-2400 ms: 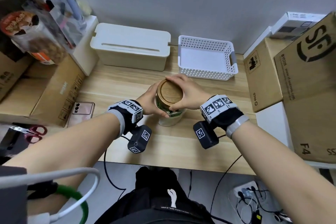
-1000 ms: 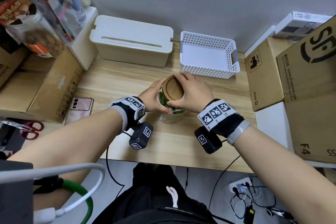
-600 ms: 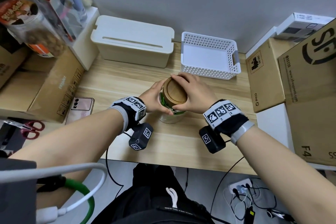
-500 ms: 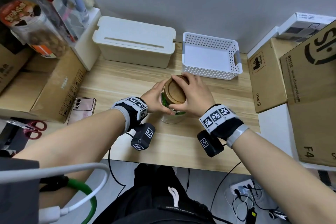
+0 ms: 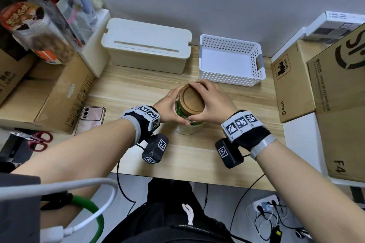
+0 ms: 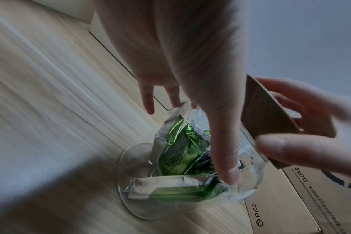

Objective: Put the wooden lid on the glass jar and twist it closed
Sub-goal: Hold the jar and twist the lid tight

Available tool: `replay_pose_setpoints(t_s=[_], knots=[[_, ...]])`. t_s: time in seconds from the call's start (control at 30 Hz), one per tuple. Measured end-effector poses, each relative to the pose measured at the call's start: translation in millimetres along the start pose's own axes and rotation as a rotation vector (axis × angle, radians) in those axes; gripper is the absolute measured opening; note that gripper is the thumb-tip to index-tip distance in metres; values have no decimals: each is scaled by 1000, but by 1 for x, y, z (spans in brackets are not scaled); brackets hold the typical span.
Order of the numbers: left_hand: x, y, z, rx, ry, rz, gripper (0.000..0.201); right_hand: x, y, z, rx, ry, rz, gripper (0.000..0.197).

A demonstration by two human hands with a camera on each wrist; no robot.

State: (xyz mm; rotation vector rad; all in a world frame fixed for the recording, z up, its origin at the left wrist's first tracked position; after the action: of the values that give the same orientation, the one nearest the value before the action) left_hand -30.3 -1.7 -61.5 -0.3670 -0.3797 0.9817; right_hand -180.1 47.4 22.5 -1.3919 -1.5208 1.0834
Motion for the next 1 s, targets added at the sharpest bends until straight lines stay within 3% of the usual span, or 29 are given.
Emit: replay_pose_setpoints(t_s=[0.2, 0.33, 0.43, 0.7, 0.9, 1.0], knots=[[1, -2, 5, -4, 20, 9, 128, 11, 20, -15, 131, 192, 136, 102], [0, -1, 4, -12, 7, -3, 130, 1, 9, -4, 5, 46, -38, 113], [0, 0, 3, -10, -10, -5, 131, -6, 0, 5, -95, -39, -127, 109], [-1, 0, 4, 0, 25, -9, 129, 4, 19, -16, 121, 99, 83, 101], [0, 0, 5, 3, 23, 5, 127, 5, 17, -1, -22, 42, 80, 96], [0, 1, 3, 12, 21, 14, 127, 9, 26, -2, -59, 61, 152, 90]])
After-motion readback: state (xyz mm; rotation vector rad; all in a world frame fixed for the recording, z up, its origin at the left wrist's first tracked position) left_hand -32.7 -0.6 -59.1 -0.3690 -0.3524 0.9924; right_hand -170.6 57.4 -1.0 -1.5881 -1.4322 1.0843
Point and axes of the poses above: each hand's wrist, its own x-axis away from the middle knuckle, its own y-axis out of the palm, z = x × y, the point moved 3 cm from there along -x, towards the middle knuckle, and after that the axes turned 12 degrees about z, right-handed, at the moved point
